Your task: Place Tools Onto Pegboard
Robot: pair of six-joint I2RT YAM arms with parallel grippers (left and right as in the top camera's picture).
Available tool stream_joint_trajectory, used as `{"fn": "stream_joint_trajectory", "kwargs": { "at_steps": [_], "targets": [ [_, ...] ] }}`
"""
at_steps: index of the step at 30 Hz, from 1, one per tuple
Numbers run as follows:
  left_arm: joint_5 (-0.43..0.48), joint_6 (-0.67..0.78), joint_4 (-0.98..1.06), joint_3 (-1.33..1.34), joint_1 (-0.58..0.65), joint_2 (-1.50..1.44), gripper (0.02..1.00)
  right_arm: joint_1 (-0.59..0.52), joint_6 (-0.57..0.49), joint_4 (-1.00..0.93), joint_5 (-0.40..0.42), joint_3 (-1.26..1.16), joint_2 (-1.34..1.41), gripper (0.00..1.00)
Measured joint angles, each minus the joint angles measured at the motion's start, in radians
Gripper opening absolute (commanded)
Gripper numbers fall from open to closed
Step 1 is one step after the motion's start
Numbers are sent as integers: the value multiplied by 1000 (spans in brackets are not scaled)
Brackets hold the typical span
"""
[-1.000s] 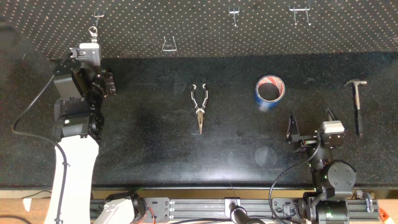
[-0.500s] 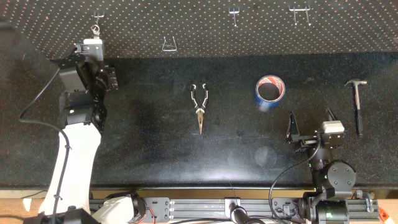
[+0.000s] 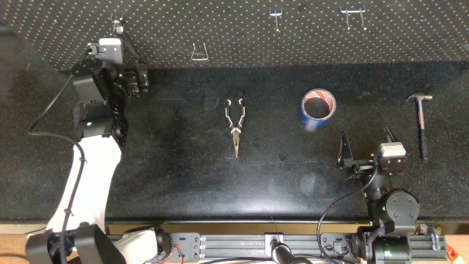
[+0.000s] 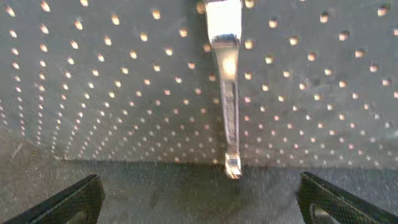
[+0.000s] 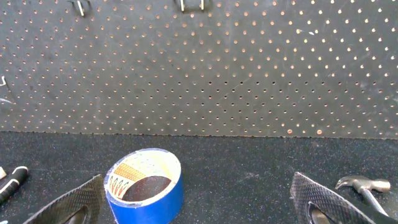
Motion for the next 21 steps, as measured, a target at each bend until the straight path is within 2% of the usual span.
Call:
{"fn": "stream_joint_trajectory", "kwargs": {
  "at_steps": [3, 9, 12, 14, 15, 18, 21],
  "targets": [
    [-7, 0, -125, -2, 0, -68, 996, 0, 0, 0, 0, 0, 0, 976],
    [-18, -5, -582, 0, 0, -388, 996, 0, 0, 0, 0, 0, 0, 974],
    [-18, -29, -818, 3, 0, -549, 996, 0, 0, 0, 0, 0, 0, 974],
    [-16, -89, -896, 45, 0, -591, 996, 0, 0, 0, 0, 0, 0, 976],
    [0, -115, -917, 73, 0, -597, 996, 0, 0, 0, 0, 0, 0, 976],
    [122, -172, -950, 174, -2, -597, 996, 0, 0, 0, 0, 0, 0, 974],
    [197, -185, -950, 249, -81, -594, 996, 0, 0, 0, 0, 0, 0, 976]
  ]
}}
